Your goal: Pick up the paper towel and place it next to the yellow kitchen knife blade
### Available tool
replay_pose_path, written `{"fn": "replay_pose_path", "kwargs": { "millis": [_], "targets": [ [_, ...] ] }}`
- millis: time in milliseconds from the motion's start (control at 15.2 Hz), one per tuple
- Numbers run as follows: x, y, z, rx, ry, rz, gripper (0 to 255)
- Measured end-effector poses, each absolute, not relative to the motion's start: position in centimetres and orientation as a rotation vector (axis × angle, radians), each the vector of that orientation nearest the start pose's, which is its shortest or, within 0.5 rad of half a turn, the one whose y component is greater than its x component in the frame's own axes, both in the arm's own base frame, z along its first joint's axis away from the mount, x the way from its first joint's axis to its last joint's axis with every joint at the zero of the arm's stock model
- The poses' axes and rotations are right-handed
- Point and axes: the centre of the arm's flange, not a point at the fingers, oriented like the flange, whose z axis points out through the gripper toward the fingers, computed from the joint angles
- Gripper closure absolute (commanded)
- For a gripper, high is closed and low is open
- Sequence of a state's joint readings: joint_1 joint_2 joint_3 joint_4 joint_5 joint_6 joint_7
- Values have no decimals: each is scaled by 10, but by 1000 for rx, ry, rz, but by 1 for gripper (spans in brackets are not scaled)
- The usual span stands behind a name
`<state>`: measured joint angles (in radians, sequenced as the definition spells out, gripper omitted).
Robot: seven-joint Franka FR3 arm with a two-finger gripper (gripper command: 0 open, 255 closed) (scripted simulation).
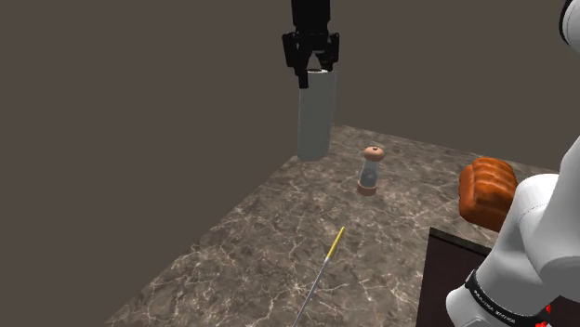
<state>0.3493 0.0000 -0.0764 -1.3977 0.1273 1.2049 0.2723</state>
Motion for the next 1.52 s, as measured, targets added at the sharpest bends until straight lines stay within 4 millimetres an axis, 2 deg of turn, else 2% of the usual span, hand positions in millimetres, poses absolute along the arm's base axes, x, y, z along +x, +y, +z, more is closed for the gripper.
{"fn": "replay_pose_path", "kwargs": {
  "millis": [264, 396, 1518],
  "targets": [
    [484, 206, 686, -3056, -53, 337, 255],
    [483, 215, 684, -3056, -53, 337, 255],
    [481, 218, 597, -3056, -51, 337, 255]
  ]
}}
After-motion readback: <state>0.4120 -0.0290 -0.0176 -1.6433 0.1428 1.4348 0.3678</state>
